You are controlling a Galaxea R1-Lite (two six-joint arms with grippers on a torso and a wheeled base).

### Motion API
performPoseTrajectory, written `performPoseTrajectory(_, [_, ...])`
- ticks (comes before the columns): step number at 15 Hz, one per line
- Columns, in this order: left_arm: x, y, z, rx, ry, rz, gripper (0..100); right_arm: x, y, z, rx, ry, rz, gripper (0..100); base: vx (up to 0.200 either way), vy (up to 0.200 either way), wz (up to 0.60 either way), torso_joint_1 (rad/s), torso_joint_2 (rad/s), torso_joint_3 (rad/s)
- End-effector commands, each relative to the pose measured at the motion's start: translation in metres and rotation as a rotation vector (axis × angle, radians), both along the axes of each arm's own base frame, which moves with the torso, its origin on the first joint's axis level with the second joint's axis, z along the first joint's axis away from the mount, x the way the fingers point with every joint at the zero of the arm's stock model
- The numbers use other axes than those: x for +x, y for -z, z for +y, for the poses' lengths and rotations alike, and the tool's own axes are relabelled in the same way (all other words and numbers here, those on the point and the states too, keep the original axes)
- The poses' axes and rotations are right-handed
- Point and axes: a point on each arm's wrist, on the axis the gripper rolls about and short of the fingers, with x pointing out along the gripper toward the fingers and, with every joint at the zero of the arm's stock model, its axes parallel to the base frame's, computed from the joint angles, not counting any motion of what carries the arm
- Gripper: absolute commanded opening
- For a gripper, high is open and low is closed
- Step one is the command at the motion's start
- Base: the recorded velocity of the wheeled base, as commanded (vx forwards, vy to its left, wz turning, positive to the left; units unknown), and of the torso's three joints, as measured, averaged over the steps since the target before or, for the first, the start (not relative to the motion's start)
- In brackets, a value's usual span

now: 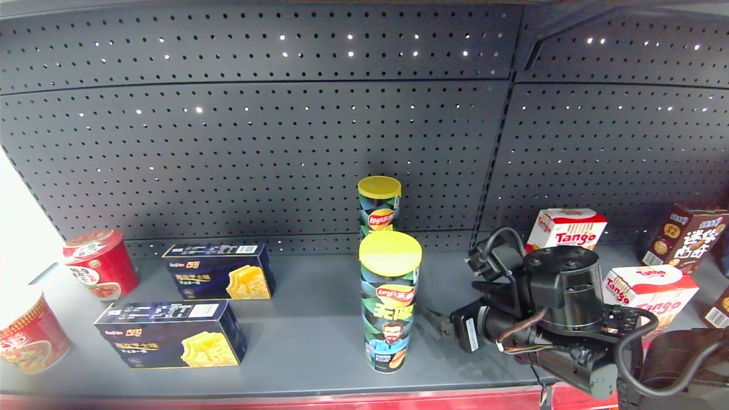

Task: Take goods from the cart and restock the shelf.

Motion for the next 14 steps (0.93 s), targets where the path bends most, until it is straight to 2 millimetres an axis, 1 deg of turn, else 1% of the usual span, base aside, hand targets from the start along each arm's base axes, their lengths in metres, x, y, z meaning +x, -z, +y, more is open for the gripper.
performPoseTrajectory(1, [0.0,0.0,0.0,0.0,-0.001,0.002,100,0.002,0.001,0.006,0.0,-0.01,0.0,100,0.0,0.0,0.0,0.0,0.0,0.0])
performPoseTrajectory(5, [0.0,0.0,0.0,0.0,-0.001,0.002,100,0.005,-0.004,0.016,0.016,-0.026,-0.019,100,0.0,0.0,0.0,0.0,0.0,0.0])
performPoseTrajectory(14, [0.0,0.0,0.0,0.0,-0.001,0.002,100,0.01,-0.001,0.021,-0.004,-0.039,-0.022,100,0.0,0.0,0.0,0.0,0.0,0.0])
